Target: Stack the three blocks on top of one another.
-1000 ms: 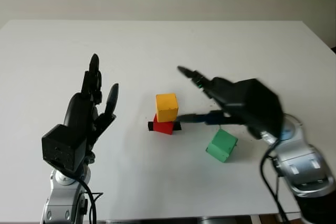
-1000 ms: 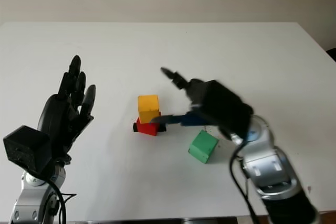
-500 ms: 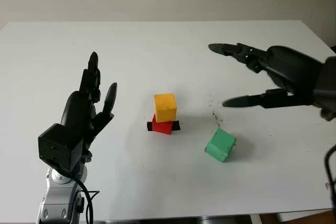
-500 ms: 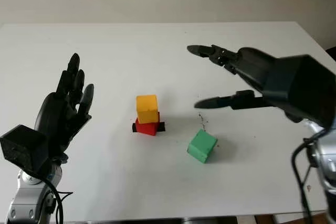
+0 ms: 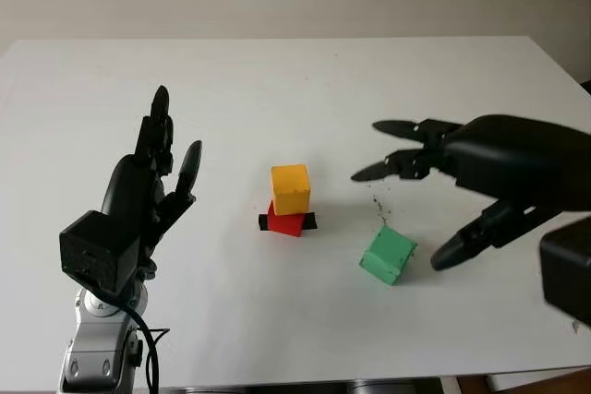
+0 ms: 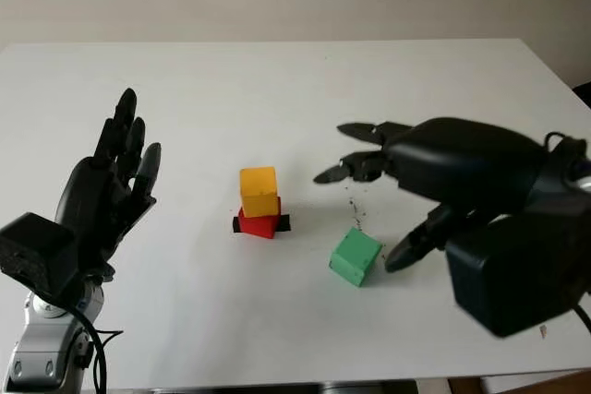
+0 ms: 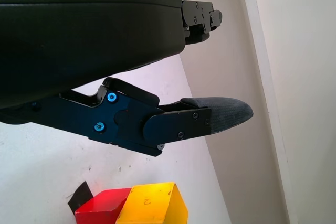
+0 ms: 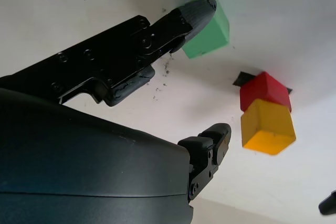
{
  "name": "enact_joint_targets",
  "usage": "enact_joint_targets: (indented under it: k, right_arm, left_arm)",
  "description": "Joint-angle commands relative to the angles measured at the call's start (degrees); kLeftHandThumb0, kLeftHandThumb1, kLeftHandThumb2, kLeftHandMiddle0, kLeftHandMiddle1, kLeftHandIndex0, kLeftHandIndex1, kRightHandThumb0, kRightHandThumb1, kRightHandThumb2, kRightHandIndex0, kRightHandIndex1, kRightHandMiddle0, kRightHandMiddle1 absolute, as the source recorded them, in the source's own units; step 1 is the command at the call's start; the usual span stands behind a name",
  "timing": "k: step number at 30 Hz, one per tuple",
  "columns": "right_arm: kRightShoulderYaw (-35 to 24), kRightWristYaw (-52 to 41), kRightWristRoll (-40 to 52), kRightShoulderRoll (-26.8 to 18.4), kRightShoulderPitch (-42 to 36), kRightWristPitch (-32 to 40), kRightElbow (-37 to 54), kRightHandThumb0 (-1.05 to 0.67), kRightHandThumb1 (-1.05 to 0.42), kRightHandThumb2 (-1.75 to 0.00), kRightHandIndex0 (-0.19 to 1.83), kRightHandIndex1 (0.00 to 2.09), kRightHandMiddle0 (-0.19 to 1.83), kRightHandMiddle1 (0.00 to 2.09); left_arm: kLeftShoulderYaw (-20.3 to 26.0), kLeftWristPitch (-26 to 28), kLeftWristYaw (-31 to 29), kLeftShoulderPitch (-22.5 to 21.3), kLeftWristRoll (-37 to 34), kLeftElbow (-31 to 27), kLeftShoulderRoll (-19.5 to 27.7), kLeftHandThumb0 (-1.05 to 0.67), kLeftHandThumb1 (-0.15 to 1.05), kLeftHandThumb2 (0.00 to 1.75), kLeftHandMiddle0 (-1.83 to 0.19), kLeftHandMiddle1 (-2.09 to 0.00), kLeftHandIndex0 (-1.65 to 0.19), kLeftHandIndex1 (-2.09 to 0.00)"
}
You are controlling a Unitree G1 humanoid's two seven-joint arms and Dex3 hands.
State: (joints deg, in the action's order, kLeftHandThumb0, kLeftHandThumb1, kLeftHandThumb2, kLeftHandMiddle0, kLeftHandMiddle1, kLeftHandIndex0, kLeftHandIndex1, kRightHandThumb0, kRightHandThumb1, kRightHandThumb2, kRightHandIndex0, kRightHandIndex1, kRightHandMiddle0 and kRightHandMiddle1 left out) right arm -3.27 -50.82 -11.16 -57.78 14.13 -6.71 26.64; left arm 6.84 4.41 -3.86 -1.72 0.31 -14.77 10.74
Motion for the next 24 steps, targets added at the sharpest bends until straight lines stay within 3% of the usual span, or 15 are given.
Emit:
enact_joint_targets:
  k: [1,9,24]
  right_arm:
    - [1.1,0.0,-1.2,-0.7,-0.9,-2.0,-0.2,-0.59,-0.77,-0.05,-0.02,0.06,0.34,0.23]
    - [2.8,6.0,-6.9,2.4,-3.8,-9.5,-3.3,-0.59,-0.8,-0.06,0.05,0.08,0.41,0.21]
    - [6.0,21.3,-17.7,5.1,-4.9,-27.3,-17.0,-0.53,-0.84,-0.06,0.07,0.07,0.5,0.25]
  left_arm:
    - [0.3,0.2,-0.2,-0.9,-0.3,0.1,0.3,-0.69,1.05,0.52,0.11,-0.05,0.1,-0.05]
    - [0.0,-0.5,-0.4,-0.9,0.3,0.4,0.6,-0.69,1.05,0.53,0.11,-0.06,0.1,-0.05]
    - [0.3,0.2,0.0,0.3,0.1,-0.9,0.2,-0.67,1.05,0.53,0.1,-0.06,0.09,-0.05]
